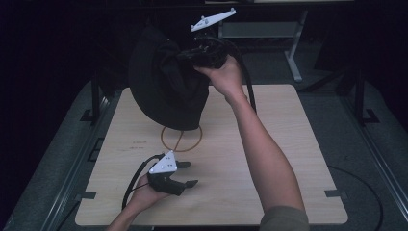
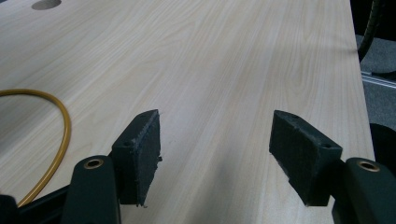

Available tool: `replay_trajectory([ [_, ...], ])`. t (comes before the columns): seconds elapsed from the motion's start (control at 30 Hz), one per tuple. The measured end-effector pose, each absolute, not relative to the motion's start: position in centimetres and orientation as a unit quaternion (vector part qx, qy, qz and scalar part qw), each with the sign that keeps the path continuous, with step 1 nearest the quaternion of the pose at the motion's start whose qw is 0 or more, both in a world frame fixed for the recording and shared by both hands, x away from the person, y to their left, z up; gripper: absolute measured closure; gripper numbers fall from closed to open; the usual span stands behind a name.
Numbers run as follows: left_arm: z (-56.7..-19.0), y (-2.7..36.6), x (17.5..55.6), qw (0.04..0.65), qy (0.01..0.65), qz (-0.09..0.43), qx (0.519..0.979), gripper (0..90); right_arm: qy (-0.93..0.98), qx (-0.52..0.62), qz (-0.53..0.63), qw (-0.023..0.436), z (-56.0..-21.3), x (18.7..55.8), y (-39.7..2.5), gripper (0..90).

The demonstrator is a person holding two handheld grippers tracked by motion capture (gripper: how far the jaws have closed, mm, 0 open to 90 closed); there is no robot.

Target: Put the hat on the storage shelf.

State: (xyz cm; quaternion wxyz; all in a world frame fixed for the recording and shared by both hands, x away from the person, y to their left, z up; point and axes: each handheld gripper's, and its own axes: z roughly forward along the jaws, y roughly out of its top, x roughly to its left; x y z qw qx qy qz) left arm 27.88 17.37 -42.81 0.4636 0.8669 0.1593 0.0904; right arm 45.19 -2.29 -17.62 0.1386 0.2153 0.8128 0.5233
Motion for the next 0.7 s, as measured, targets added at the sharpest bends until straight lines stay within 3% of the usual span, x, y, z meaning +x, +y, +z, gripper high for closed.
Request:
replay_trajectory([
  [0.7, -42.9, 17.2, 27.9, 0.460, 0.151, 0.088, 0.870, 32.8, 0.827, 0.216, 0.502, 0.132, -19.1, 47.1, 1.6, 84.9],
])
